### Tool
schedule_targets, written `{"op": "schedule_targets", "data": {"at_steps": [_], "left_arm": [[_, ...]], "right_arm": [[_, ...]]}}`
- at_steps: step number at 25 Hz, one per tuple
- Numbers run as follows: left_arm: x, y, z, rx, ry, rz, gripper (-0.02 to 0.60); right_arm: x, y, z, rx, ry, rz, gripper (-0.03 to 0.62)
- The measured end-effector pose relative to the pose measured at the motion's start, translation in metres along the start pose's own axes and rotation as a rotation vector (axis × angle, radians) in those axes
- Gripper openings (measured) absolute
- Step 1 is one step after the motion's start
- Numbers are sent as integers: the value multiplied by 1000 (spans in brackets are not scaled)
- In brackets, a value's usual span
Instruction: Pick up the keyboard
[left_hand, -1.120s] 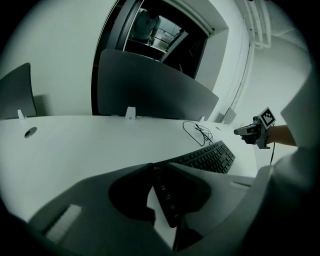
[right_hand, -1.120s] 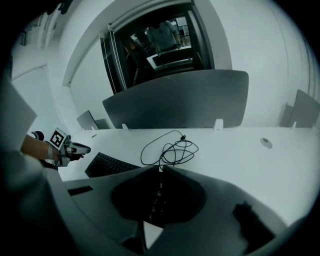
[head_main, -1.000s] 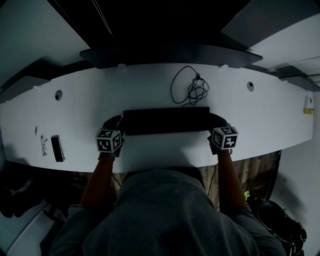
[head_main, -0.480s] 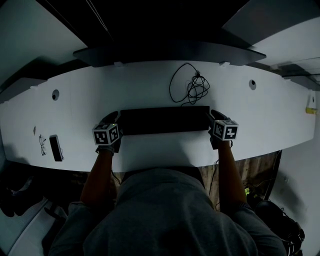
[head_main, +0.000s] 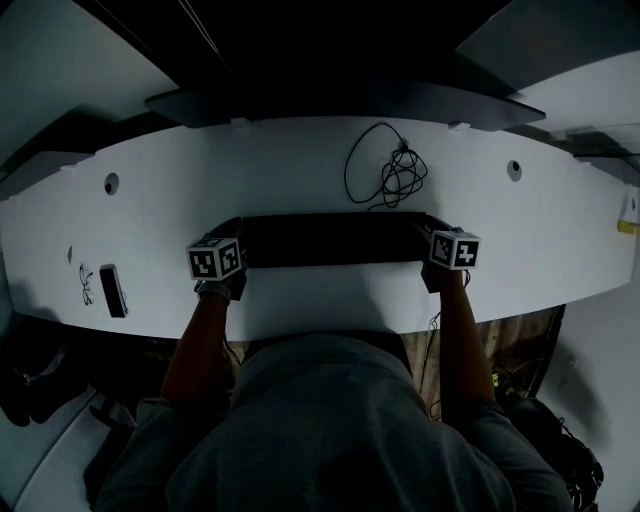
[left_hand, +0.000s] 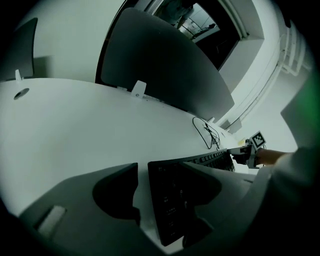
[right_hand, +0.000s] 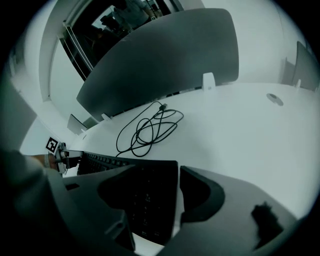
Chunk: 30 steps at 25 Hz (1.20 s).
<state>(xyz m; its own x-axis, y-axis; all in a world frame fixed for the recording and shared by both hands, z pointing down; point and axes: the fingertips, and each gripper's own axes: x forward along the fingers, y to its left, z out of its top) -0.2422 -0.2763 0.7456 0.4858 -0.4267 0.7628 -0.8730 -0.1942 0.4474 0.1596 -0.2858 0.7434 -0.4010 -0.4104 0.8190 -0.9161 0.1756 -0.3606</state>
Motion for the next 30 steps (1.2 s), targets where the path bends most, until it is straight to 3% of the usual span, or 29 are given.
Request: {"op": "schedule_targets", "data": {"at_steps": [10, 19, 26, 30], "left_arm": [[6, -5, -1, -106, 59, -85, 268], [10, -20, 2, -160, 100, -155, 302], [13, -17, 3, -160, 87, -112, 293], [13, -14, 2, -144, 80, -75, 253]], "right_arm": [[9, 4, 0, 33, 37, 68, 255], [10, 5, -1, 50, 70, 72, 255], [11, 5, 0, 59, 91, 56, 255], [11, 4, -1, 75, 99, 62, 255]]}}
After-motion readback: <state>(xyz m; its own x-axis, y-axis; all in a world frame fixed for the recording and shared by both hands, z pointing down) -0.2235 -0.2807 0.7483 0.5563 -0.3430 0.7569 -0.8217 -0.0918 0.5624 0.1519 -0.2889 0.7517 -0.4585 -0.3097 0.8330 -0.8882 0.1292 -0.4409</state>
